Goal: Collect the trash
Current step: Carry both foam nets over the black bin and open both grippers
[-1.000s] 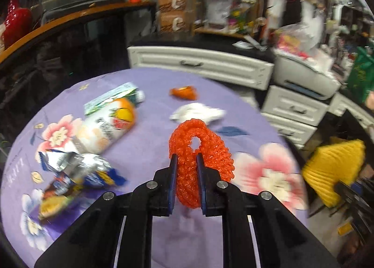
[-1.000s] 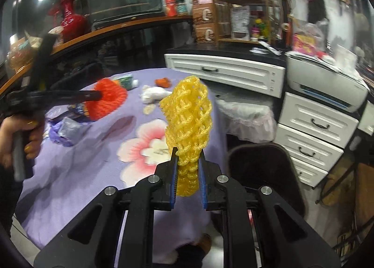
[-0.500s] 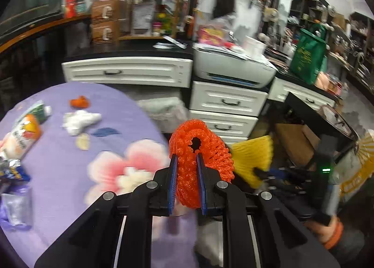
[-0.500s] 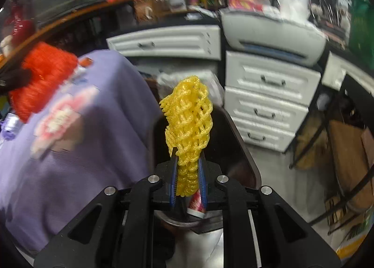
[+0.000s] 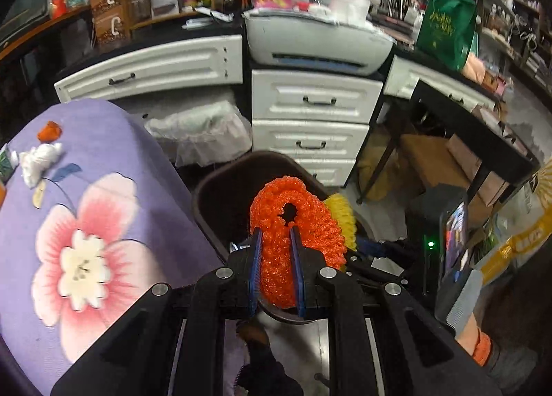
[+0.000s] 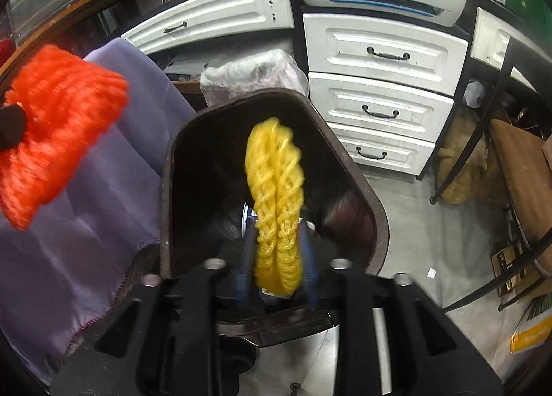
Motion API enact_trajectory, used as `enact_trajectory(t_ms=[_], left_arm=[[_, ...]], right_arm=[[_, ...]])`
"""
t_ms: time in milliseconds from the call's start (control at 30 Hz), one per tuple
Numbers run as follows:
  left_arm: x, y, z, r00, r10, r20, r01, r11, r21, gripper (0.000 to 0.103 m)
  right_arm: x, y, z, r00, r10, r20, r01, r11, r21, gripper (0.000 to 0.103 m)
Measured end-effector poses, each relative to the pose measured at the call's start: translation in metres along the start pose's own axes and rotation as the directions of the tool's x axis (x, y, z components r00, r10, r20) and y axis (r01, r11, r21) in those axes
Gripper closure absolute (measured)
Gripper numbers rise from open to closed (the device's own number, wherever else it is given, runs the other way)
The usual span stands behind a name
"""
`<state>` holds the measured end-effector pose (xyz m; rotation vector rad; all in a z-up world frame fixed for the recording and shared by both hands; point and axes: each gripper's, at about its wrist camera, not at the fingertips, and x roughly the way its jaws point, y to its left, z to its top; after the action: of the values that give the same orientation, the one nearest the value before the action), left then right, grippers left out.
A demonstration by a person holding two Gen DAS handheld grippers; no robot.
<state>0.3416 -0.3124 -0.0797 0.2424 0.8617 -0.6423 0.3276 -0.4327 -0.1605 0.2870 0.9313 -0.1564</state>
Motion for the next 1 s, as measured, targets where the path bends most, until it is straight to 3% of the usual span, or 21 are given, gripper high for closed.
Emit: enact_trajectory(t_ms=[33,233,567,767,833,1000], left_arm=[[0.005,-0.003,-0.001,1.0,0.004,-0.009,-0.004,1.0,0.007,0.087],[0.033,-0.015,0.0,0.999,0.024,-0.048,-0.022,0.999,0.046,0.087],[0.113,-0.03,-0.012,0.983,0.044,-0.178,-0.034,0.998,0.061,0.087],[0.139,-0.035,-0.021,0.974,0.039,-0.224,-0.025,0.998,0.064,0.086],[0.143,-0.035,-0.023,0.972,0.038,-0.233,-0.024,0.998,0.064,0.078],[0.139,-0.037,-0.023,0.977,0.033,-0.209,-0.019,0.998,0.067,0.033]], right_arm=[[-0.001,0.0,-0.001,1.0,-0.001,0.005,0.001,1.0,0.004,0.05],[-0.015,-0.012,-0.007,0.998,-0.042,0.041,0.042,0.999,0.017,0.042],[-0.049,-0.041,-0.022,0.992,-0.102,0.069,0.101,0.995,0.023,0.04],[-0.061,-0.054,-0.032,0.987,-0.137,0.08,0.136,0.991,0.014,0.04],[-0.063,-0.057,-0.034,0.986,-0.14,0.085,0.139,0.99,0.016,0.04],[-0.064,-0.062,-0.034,0.984,-0.154,0.09,0.152,0.988,0.027,0.04]])
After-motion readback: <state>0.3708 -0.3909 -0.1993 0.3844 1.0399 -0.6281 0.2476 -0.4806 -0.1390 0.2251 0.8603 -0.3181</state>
